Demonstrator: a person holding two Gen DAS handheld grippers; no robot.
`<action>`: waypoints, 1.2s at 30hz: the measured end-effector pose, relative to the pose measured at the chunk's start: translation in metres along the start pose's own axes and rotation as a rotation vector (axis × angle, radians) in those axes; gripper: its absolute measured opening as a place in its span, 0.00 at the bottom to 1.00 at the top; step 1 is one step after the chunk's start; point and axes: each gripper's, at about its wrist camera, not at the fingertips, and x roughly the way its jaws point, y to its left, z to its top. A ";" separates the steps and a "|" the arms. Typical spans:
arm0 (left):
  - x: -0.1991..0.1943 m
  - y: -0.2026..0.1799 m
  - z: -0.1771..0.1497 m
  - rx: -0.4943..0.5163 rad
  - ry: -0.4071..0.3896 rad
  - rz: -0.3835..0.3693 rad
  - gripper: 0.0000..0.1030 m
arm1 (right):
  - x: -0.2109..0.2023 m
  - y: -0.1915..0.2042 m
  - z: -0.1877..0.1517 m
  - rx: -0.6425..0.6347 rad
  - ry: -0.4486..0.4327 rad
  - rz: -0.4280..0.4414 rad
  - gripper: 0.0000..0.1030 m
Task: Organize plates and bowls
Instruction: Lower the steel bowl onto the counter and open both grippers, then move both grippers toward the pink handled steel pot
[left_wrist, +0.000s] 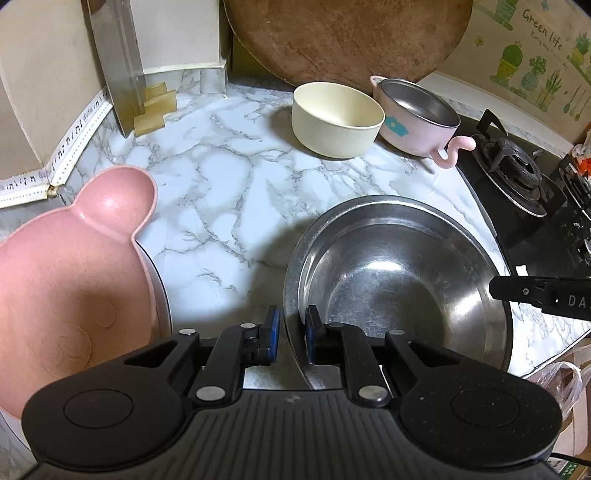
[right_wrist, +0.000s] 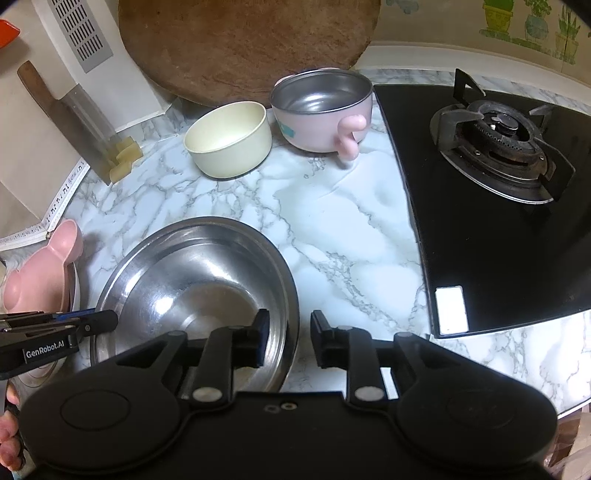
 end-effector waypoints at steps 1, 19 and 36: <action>-0.001 0.000 0.000 0.000 -0.004 0.000 0.13 | -0.001 -0.001 0.001 0.006 0.003 0.005 0.32; -0.044 0.001 0.017 -0.021 -0.123 -0.039 0.60 | -0.036 0.003 0.011 -0.030 -0.062 0.023 0.63; -0.074 -0.058 0.080 -0.025 -0.283 -0.050 0.78 | -0.077 -0.005 0.058 -0.156 -0.218 0.024 0.99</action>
